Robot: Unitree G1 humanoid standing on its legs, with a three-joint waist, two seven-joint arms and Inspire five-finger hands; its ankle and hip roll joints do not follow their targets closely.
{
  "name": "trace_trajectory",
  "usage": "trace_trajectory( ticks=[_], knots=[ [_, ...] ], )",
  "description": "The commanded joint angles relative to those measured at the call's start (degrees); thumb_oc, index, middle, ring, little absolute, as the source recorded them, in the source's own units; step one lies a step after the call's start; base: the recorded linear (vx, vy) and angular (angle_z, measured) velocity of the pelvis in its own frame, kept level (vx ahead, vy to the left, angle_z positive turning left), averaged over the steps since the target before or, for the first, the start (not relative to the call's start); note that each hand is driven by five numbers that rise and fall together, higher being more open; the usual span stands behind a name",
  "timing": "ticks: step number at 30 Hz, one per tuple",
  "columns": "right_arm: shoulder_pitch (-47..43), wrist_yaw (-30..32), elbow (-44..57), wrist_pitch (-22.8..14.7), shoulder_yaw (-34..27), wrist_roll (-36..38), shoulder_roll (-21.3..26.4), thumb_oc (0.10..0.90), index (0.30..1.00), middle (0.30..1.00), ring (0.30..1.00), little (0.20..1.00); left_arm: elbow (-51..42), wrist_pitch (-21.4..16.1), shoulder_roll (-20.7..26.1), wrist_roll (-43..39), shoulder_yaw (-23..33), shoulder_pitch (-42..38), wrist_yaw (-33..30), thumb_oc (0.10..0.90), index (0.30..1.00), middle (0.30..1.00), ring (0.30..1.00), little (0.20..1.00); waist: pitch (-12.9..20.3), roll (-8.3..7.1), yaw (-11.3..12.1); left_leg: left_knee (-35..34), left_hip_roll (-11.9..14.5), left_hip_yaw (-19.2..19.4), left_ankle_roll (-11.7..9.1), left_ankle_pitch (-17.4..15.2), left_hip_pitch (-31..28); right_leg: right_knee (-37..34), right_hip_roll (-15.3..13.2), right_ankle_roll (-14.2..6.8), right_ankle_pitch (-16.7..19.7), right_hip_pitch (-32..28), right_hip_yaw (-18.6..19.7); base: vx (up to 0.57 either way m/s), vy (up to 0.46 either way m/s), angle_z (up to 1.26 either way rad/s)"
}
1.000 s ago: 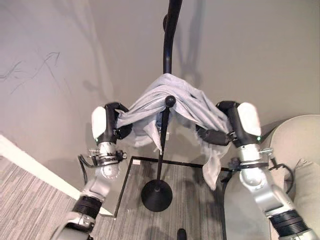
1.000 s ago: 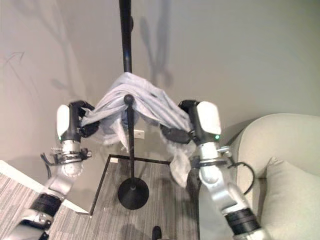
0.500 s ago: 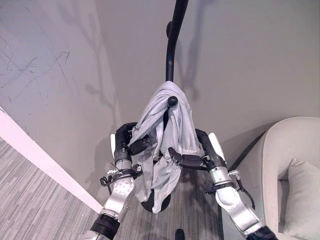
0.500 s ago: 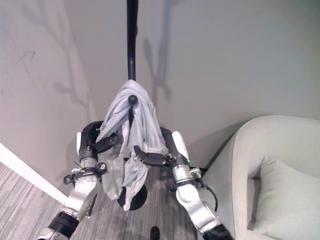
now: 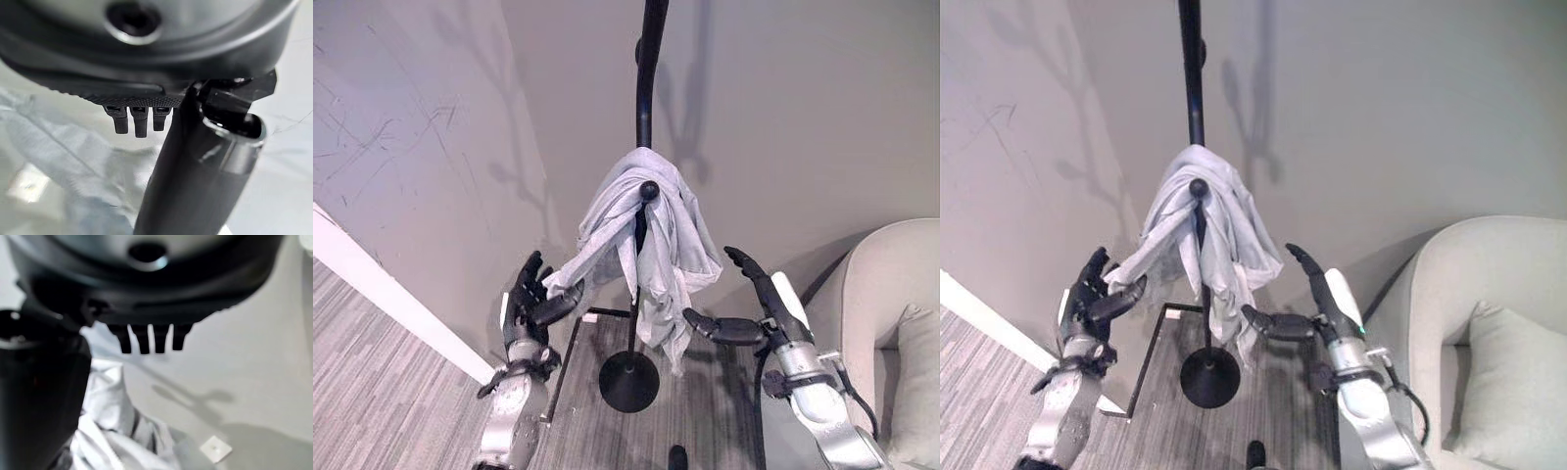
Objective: Hang the clothes on the sofa on the clothes rack.
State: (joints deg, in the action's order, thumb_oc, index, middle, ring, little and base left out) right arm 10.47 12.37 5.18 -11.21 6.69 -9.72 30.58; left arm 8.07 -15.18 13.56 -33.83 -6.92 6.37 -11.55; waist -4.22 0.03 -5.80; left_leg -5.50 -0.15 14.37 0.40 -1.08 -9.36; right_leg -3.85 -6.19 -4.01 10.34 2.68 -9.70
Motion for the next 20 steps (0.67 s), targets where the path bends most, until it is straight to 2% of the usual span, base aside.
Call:
trace_trajectory(
  ticks=[1, 4, 9, 10, 12, 13, 14, 15, 16, 17, 18, 19, 20],
  knots=[
    [-4.12, 1.05, 4.65, -5.81, -3.51, 1.23, -2.31, 0.800, 0.900, 0.900, 0.900, 0.900, -1.25, -5.49, 3.82, -0.83, 3.22, -3.31, 5.24, 0.800, 0.900, 0.900, 0.900, 0.900, 2.13, -1.09, 0.52, 0.50, -2.55, -1.02, 4.28, -6.74, 0.17, 10.59, -5.57, -6.31, -6.08, -0.94, 0.30, -0.03, 0.027, -0.14],
    [0.76, 1.49, 3.58, -5.37, -4.97, -0.67, -4.86, 0.800, 0.900, 0.900, 0.900, 0.900, 5.80, -4.45, 0.93, -6.53, 5.11, -0.50, 6.67, 0.800, 0.900, 0.900, 0.900, 0.900, 1.34, -0.75, 0.22, 0.50, -2.93, -1.07, 4.58, -6.78, 0.08, 11.16, -5.85, -6.50, -6.01, -0.79, 0.21, -0.03, 0.032, -0.10],
    [1.43, 6.94, -4.11, -3.86, -4.55, -3.15, -7.48, 0.800, 0.900, 0.900, 0.900, 0.900, 13.78, -4.01, -0.11, -4.21, 5.09, 0.25, 4.81, 0.800, 0.900, 0.900, 0.900, 0.900, 0.74, -0.46, -0.06, 0.50, -3.34, -1.05, 4.83, -6.82, -0.03, 11.67, -6.25, -6.59, -5.85, -0.65, 0.07, -0.02, 0.031, 0.01],
    [0.94, 10.15, -11.32, -3.61, -4.53, 3.41, -12.05, 0.800, 0.900, 0.900, 0.900, 0.900, 21.97, -3.75, -0.83, -3.69, 4.91, -0.26, 3.50, 0.800, 0.900, 0.900, 0.900, 0.900, 0.56, -0.22, -0.15, 0.50, -3.64, -1.22, 4.91, -6.67, 0.06, 11.69, -6.50, -6.60, -5.40, -0.48, -0.17, -0.02, 0.051, 0.05],
    [0.74, 10.78, -14.06, -3.30, -4.28, 5.99, -13.46, 0.800, 0.900, 0.900, 0.900, 0.900, 24.30, -3.45, -1.35, -4.50, 5.06, -0.63, 3.33, 0.800, 0.900, 0.900, 0.900, 0.900, 0.56, -0.13, -0.19, 0.50, -3.73, -1.25, 4.91, -6.64, 0.08, 11.74, -6.62, -6.61, -5.25, -0.44, -0.25, -0.01, 0.046, 0.00],
    [-0.20, 10.51, -21.70, -3.48, -3.51, 14.75, -16.71, 0.800, 0.900, 0.900, 0.900, 0.900, 31.65, -2.49, -3.00, -5.84, 5.46, -1.74, 2.74, 0.800, 0.900, 0.900, 0.900, 0.900, 0.59, 0.03, -0.08, 0.50, -3.89, -1.39, 4.87, -6.55, 0.20, 11.78, -6.83, -6.60, -4.98, -0.36, -0.49, 0.00, 0.042, -0.01],
    [-0.25, 10.50, -21.75, -3.51, -3.51, 14.77, -16.70, 0.800, 0.900, 0.900, 0.900, 0.900, 31.68, -2.51, -2.99, -5.85, 5.47, -1.77, 2.76, 0.800, 0.900, 0.900, 0.900, 0.900, 0.56, 0.03, -0.09, 0.50, -3.89, -1.39, 4.87, -6.55, 0.19, 11.79, -6.83, -6.60, -4.99, -0.36, -0.50, 0.00, 0.058, 0.02],
    [-1.92, 9.75, -31.31, -3.57, -2.72, 26.55, -19.96, 0.800, 0.900, 0.900, 0.900, 0.900, 39.36, -0.71, -4.51, -6.52, 5.52, -3.11, 3.04, 0.800, 0.900, 0.900, 0.900, 0.900, 0.60, 0.17, 0.18, 0.50, -4.12, -1.60, 4.79, -6.55, 0.20, 12.04, -6.97, -6.55, -4.98, -0.35, -0.68, 0.00, 0.029, 0.05],
    [-1.98, 9.72, -31.37, -3.60, -2.72, 26.58, -19.95, 0.800, 0.900, 0.900, 0.900, 0.900, 39.39, -0.72, -4.51, -6.53, 5.54, -3.16, 3.05, 0.800, 0.900, 0.900, 0.900, 0.900, 0.56, 0.17, 0.17, 0.50, -4.12, -1.60, 4.80, -6.55, 0.18, 12.05, -6.98, -6.55, -4.99, -0.37, -0.68, 0.00, 0.041, 0.03],
    [-3.09, 7.31, -36.19, -3.99, -2.07, 34.81, -21.56, 0.800, 0.900, 0.900, 0.900, 0.900, 44.51, 0.35, -4.94, -5.04, 5.45, -3.94, 3.20, 0.800, 0.900, 0.900, 0.900, 0.900, 0.55, 0.14, 0.38, 0.50, -4.27, -1.80, 4.69, -6.53, 0.14, 12.19, -6.97, -6.48, -4.90, -0.40, -0.68, 0.00, 0.012, 0.06],
    [-3.09, 7.31, -36.19, -3.99, -2.07, 34.81, -21.56, 0.800, 0.900, 0.900, 0.900, 0.900, 44.51, 0.35, -4.94, -5.04, 5.45, -3.94, 3.20, 0.800, 0.900, 0.900, 0.900, 0.900, 0.55, 0.14, 0.38, 0.50, -4.27, -1.80, 4.69, -6.53, 0.14, 12.19, -6.97, -6.48, -4.90, -0.41, -0.68, 0.02, 0.044, 0.10],
    [-7.15, 2.02, -54.70, -2.89, -3.83, 54.55, -26.06, 0.800, 0.900, 0.900, 0.900, 0.900, 59.09, 3.12, -6.05, -2.26, 6.14, -6.85, 3.75, 0.800, 0.900, 0.900, 0.900, 0.900, 0.67, 0.11, 1.00, 0.50, -4.60, -2.46, 4.35, -6.64, -0.17, 12.45, -6.87, -6.22, -5.19, -0.69, -0.77, 0.04, 0.040, 0.15],
    [-8.69, 1.35, -60.54, -1.89, -5.50, 59.24, -27.21, 0.800, 0.900, 0.900, 0.900, 0.900, 62.48, 3.81, -6.44, -2.62, 6.96, -7.30, 3.95, 0.800, 0.900, 0.900, 0.900, 0.900, 0.83, 0.15, 1.26, 0.50, -4.70, -2.78, 4.28, -6.72, -0.35, 12.44, -6.90, -6.17, -5.33, -0.92, -0.95, 0.06, 0.060, 0.15]
  ],
)
